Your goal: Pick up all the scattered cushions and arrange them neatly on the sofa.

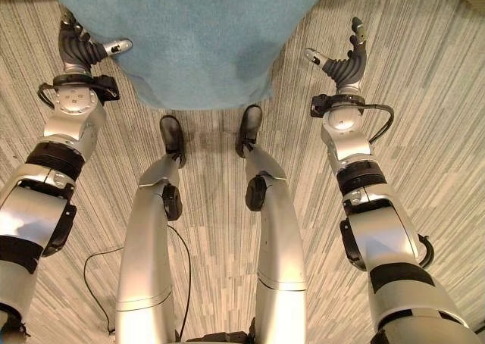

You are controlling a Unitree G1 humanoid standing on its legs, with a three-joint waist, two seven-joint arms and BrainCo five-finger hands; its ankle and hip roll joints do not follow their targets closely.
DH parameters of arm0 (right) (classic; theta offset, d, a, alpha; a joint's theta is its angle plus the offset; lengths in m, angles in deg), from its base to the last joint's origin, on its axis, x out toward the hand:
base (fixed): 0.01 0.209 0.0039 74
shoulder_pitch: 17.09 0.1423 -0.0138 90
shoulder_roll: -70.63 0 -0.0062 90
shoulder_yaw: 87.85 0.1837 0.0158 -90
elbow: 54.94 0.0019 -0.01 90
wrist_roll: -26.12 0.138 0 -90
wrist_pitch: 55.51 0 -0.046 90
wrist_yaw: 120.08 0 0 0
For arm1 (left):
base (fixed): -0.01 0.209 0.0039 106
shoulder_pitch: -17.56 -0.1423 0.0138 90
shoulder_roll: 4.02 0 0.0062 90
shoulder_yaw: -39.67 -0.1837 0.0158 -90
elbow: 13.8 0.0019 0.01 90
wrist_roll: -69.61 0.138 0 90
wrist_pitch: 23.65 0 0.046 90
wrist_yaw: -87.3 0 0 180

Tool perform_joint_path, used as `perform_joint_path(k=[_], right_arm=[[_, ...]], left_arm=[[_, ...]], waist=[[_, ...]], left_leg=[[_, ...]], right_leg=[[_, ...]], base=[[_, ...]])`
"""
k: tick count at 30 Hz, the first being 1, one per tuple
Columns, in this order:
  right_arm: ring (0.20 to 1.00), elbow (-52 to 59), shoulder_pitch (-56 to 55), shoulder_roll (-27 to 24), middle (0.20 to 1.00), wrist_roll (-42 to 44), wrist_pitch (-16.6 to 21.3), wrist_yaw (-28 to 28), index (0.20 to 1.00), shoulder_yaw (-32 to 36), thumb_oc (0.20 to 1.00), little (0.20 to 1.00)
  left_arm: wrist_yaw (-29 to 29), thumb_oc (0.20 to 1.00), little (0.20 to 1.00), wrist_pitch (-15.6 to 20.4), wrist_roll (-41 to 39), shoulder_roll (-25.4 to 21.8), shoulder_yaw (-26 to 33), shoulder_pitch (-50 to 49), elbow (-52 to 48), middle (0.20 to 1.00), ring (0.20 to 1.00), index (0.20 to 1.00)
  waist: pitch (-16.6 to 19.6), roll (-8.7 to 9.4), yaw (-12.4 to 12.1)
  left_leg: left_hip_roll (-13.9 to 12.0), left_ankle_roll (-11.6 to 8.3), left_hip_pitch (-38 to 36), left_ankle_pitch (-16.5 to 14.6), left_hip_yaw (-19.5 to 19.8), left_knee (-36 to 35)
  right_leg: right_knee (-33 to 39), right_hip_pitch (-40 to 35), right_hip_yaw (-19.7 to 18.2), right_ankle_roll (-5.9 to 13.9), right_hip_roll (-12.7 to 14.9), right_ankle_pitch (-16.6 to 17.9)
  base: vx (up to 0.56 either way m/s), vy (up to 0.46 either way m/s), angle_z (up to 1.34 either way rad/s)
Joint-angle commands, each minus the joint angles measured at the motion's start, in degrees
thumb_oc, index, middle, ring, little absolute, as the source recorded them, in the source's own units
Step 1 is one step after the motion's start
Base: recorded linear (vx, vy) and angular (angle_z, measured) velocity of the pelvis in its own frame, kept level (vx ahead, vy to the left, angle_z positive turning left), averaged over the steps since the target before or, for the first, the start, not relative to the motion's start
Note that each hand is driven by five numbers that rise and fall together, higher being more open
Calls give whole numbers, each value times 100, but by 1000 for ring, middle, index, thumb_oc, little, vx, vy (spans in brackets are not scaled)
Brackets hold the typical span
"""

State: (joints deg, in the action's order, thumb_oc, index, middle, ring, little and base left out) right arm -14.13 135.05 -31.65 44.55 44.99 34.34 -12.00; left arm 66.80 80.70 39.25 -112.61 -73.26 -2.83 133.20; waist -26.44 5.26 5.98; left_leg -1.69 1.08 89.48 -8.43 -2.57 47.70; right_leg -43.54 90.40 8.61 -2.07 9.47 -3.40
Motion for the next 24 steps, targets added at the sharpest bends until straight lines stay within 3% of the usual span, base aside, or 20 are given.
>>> perform_joint_path(k=[1, 12, 21, 23, 24], right_arm=[[1000, 213, -186, -46, 1000, 218, 241, -31, 1000, -272, 1000, 1000], [1000, 256, 593, -36, 1000, 479, 188, 317, 1000, -1006, 1000, 1000], [1000, -450, 1364, 718, 1000, 440, 99, 421, 1000, -1592, 1000, 1000], [1000, -637, 1479, 989, 1000, 449, 77, 375, 1000, -1613, 1000, 1000], [1000, -858, 1553, 1400, 1000, 684, 103, 311, 1000, -1507, 1000, 1000]], left_arm=[[-83, 1000, 1000, 138, 64, 103, -62, -417, -170, 1000, 1000, 1000], [-205, 1000, 1000, 251, 84, 279, -499, 76, -869, 1000, 1000, 1000], [-341, 1000, 1000, 347, 64, 688, -738, 572, -920, 1000, 1000, 1000], [-393, 1000, 1000, 340, 89, 808, -789, 699, -876, 1000, 1000, 1000], [-471, 1000, 1000, 295, 48, 1083, -812, 849, -681, 1000, 1000, 1000]], waist=[[541, -180, 157], [124, -375, -27], [-44, -561, -213], [-53, -599, -244], [-8, -640, -269]], left_leg=[[-22, -208, -167, -336, 282, 134], [-36, -258, 42, -322, 381, 498], [-40, -292, 43, -298, 408, 687], [-39, -299, 44, -275, 409, 665], [-4, -304, 44, -251, 422, 666]], right_leg=[[-174, -134, -424, 991, 64, -362], [-479, -44, -403, 946, 46, -458], [-692, -44, -398, 895, 43, -470], [-697, -44, -405, 893, 52, -468], [-722, -44, -414, 891, 33, -463]], base=[[0, 0, 0], [0, 0, 0], [0, 0, 0], [0, 0, 0], [0, 0, 0]])
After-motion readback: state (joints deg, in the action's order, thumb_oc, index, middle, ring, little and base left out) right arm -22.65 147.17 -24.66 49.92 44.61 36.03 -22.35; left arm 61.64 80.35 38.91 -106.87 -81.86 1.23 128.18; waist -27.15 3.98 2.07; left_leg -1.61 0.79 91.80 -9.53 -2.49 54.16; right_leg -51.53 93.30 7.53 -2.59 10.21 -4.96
